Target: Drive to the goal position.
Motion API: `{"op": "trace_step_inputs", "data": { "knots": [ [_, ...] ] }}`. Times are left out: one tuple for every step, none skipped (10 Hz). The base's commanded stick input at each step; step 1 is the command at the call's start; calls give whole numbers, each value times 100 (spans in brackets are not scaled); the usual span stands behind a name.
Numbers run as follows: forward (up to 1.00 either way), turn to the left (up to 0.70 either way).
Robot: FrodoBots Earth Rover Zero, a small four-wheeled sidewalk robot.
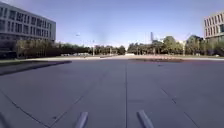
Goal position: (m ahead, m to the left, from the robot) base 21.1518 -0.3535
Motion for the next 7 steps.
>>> {"op": "trace_step_inputs", "data": {
  "knots": [
    [100,0],
    [100,0],
    [100,0],
    [100,0],
    [100,0],
    [100,0],
    [100,0]
  ]
}}
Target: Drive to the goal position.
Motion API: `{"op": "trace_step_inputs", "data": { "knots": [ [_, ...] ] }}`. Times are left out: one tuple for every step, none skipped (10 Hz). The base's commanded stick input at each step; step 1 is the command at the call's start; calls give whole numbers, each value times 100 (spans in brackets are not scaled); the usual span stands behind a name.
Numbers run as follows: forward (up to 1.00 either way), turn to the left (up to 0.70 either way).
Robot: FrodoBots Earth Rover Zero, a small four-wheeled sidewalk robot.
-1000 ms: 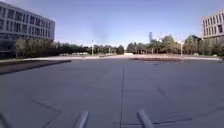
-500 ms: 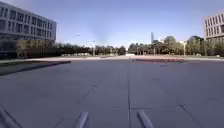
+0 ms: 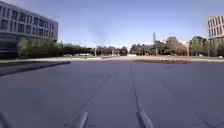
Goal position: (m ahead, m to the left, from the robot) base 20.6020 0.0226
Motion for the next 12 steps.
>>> {"op": "trace_step_inputs", "data": {
  "knots": [
    [100,0],
    [100,0],
    [100,-17],
    [100,-27],
    [100,-27],
    [100,-27],
    [100,-27],
    [100,-27],
    [100,-27],
    [100,-27],
    [100,0],
    [100,0]
  ]
}}
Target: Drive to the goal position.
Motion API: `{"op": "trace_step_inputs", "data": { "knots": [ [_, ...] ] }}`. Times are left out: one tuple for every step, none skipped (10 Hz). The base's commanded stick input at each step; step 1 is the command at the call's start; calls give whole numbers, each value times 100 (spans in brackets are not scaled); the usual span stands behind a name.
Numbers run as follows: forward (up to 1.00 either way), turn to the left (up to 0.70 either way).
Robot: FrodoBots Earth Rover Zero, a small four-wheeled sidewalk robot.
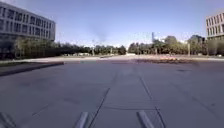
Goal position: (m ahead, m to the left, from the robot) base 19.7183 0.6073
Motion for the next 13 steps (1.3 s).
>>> {"op": "trace_step_inputs", "data": {
  "knots": [
    [100,0],
    [100,0],
    [100,0],
    [100,-6],
    [100,-27],
    [100,-15],
    [100,0],
    [100,0],
    [100,0],
    [100,0],
    [100,0],
    [100,0],
    [100,0]
  ]
}}
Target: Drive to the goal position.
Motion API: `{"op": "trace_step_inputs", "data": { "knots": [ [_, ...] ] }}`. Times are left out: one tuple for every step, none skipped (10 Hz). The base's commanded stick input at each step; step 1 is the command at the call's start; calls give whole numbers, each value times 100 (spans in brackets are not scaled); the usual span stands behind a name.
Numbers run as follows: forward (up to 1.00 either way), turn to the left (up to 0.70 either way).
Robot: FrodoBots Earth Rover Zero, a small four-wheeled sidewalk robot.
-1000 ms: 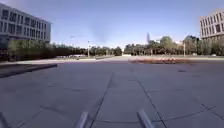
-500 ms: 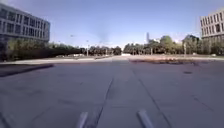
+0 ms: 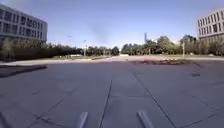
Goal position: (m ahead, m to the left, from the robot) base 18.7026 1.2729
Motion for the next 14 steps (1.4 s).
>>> {"op": "trace_step_inputs", "data": {
  "knots": [
    [100,0],
    [100,0],
    [100,0],
    [100,0],
    [100,0],
    [100,0],
    [100,0],
    [100,0],
    [100,0],
    [100,0],
    [100,0],
    [100,0],
    [100,0],
    [100,0]
  ]
}}
